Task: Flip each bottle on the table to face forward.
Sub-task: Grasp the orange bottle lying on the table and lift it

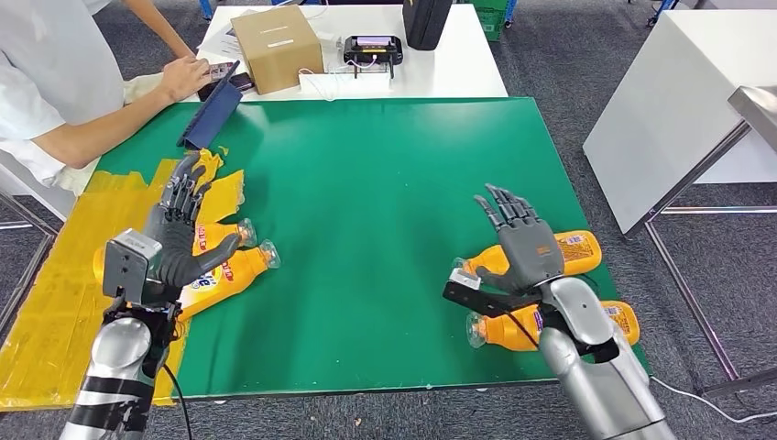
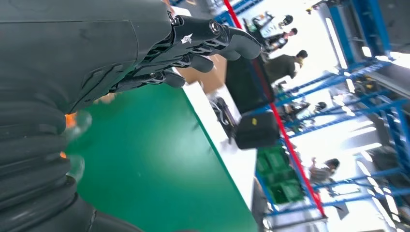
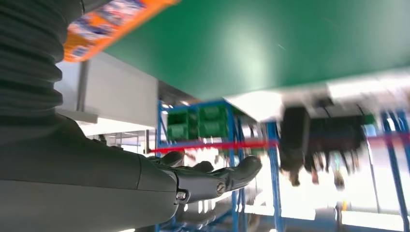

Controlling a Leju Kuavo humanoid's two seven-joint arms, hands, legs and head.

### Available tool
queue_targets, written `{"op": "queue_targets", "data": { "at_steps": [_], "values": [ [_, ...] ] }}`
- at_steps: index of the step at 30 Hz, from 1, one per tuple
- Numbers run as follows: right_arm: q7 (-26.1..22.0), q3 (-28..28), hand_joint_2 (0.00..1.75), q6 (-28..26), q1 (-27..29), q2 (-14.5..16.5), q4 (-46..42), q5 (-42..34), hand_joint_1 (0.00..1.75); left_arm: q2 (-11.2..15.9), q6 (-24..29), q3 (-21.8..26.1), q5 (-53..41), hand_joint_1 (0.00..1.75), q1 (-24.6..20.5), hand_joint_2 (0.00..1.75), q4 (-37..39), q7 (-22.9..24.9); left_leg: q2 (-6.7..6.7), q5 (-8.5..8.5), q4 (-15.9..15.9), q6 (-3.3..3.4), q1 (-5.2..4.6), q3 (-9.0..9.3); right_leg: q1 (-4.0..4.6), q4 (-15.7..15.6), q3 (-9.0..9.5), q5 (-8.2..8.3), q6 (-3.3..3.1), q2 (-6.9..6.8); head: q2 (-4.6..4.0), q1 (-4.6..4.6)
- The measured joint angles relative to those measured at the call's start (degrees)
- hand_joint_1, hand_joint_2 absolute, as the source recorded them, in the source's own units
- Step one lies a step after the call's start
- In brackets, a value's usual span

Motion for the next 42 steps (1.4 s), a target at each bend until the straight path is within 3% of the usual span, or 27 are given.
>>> {"op": "queue_targets", "data": {
  "at_steps": [4,10,20,36,42],
  "values": [
    [-2.62,-0.58,1.75,1.56,-2.92,-4.29,7.33,-0.78,0.0,-0.57,1.13,-2.34,0.53,0.0,2.38,1.75,-2.39,-1.58,-0.14,-0.01,0.01,0.03,-0.1,-0.04,-0.08,0.0,0.01,0.01,0.03,-0.09,0.0,-0.02],
    [-3.84,-0.44,1.75,2.5,-5.74,-6.28,16.89,-1.48,0.0,-0.8,1.31,-6.26,0.66,0.0,3.42,1.75,-4.28,-2.19,-0.18,-0.02,0.01,0.04,-0.07,-0.04,-0.03,0.0,0.0,0.02,0.04,-0.09,0.0,-0.04],
    [-4.03,0.88,1.75,0.54,-8.1,-3.97,28.95,-0.55,0.0,-1.0,1.78,-10.25,0.62,0.0,3.36,1.75,-4.34,-2.21,-0.16,-0.02,0.0,0.04,-0.05,-0.04,-0.01,0.0,-0.01,0.01,0.03,-0.09,0.0,-0.03],
    [-2.56,1.5,1.75,-1.69,-10.8,-1.8,34.8,1.51,0.0,-1.0,1.99,-11.51,0.57,0.0,2.83,1.75,-4.34,-2.21,-0.06,-0.02,0.0,0.05,-0.05,0.04,-0.01,-0.01,0.03,0.02,0.03,-0.06,0.0,-0.03],
    [5.01,3.74,1.75,-7.4,-14.11,0.04,40.02,10.54,0.0,-1.32,2.01,-11.8,0.81,0.0,2.29,1.75,-4.17,-2.08,0.0,0.01,0.0,0.07,-0.05,0.11,-0.01,-0.01,0.09,0.03,0.03,-0.04,0.0,-0.02]
  ]
}}
